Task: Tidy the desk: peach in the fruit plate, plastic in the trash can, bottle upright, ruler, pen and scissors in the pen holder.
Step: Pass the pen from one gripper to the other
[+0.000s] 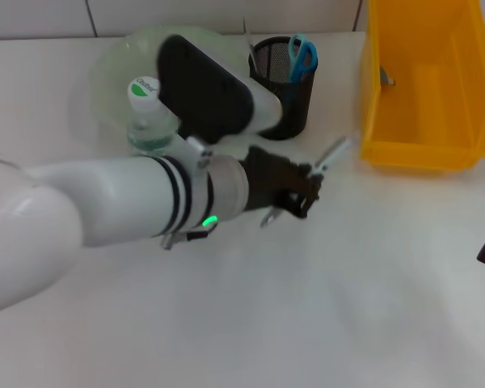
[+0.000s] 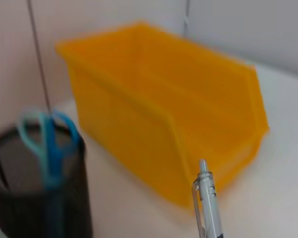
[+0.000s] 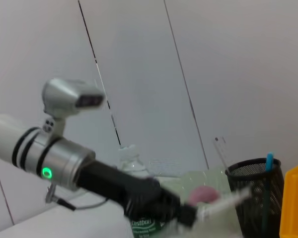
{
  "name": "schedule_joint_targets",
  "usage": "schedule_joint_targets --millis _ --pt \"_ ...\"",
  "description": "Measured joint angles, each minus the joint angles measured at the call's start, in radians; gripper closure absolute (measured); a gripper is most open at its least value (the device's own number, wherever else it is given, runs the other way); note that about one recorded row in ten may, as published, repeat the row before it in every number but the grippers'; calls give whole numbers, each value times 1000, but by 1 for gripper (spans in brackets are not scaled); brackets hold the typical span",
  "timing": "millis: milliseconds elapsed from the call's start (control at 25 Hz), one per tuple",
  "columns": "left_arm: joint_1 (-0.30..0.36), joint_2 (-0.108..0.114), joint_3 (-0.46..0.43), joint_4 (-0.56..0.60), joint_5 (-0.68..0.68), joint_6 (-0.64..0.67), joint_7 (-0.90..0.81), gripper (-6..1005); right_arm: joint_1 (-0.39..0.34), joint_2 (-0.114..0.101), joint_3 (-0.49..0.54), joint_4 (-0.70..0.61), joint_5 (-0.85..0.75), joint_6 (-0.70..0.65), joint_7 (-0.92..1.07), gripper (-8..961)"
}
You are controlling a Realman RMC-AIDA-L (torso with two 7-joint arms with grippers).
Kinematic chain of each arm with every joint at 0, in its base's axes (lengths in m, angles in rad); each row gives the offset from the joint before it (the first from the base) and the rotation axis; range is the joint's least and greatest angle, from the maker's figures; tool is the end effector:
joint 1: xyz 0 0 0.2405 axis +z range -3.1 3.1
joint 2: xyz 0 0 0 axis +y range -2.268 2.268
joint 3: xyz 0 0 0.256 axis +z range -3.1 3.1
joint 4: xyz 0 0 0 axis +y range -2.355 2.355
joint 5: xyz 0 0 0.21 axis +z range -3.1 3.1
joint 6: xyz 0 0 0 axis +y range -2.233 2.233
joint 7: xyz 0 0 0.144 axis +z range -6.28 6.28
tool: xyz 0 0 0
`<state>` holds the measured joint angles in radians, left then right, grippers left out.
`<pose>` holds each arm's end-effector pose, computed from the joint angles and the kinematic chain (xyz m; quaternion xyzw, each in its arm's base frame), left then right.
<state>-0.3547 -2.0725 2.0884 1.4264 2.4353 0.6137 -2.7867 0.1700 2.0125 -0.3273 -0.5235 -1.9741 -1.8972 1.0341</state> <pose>-0.1233 0.3094 -0.1131 -0.9401 -0.2300 -0.0701 0.2416 0.3535 0.1928 0.0529 -0.8712 0.2333 0.3558 0.2450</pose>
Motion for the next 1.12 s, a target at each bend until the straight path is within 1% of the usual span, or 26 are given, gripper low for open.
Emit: schedule_joint_targets --millis 120,160,200,240,280,320,360,400,440,480,520,560,600,640,680,760,800,880,920,960,1000,1040,1080,1120 --pt "73 1 -24 75 -53 -97 89 855 16 1 1 17 0 3 0 284" --pt "73 1 -24 75 -53 -97 89 854 16 1 1 17 0 3 0 284" --pt "89 2 -47 91 -137 -140 168 854 20 3 2 22 0 5 0 284" --pt "90 2 -54 93 -162 -147 188 854 25 5 2 26 0 6 0 284" --pt "87 3 -73 89 -233 -158 245 854 30 8 1 28 -2 6 0 284" --pt "67 3 -112 66 -362 -161 354 853 36 12 -1 29 -4 6 0 284" --pt "67 3 -112 66 -362 -161 354 853 36 12 -1 29 -4 6 0 284" --pt "56 3 -128 54 -418 -157 402 853 39 15 -2 29 -5 7 0 284" --pt "15 3 -178 11 -539 -115 500 853 41 20 -3 30 -6 7 0 284" --pt "15 3 -178 11 -539 -115 500 853 41 20 -3 30 -6 7 0 285" --pt "-12 2 -213 -20 -613 -70 554 852 43 23 -5 30 -5 6 0 285" --pt "-12 2 -213 -20 -613 -70 554 852 43 23 -5 30 -5 6 0 285" --pt "-67 2 -286 -93 -736 22 636 852 43 24 -5 30 -5 5 0 285" --pt "-82 1 -304 -117 -776 53 660 852 45 24 -5 30 -5 5 0 285" --pt "-122 1 -357 -181 -864 127 716 851 47 26 -6 30 -5 5 0 285" --pt "-168 2 -424 -273 -965 222 789 851 49 28 -7 30 -6 8 0 285" --pt "-205 1 -484 -365 -1054 310 860 851 50 29 -7 30 -6 8 0 285" --pt "-304 1 -630 -634 -1237 506 1078 850 53 35 -8 30 -6 11 0 285" --pt "-304 1 -630 -634 -1237 506 1078 850 54 36 -8 30 -6 12 0 285" --pt "-320 1 -658 -688 -1266 541 1141 850 59 39 -9 30 -7 13 0 284" --pt "-320 1 -658 -688 -1266 541 1141 850 59 39 -9 30 -7 13 0 284" --pt "-343 -2 -705 -791 -1336 591 1287 849 62 40 -10 31 -8 13 0 284" --pt "-347 -3 -713 -820 -1366 603 1345 849 69 46 -11 34 -9 14 0 284" --pt "-347 -3 -713 -820 -1366 603 1345 849 69 46 -11 34 -9 14 0 284"
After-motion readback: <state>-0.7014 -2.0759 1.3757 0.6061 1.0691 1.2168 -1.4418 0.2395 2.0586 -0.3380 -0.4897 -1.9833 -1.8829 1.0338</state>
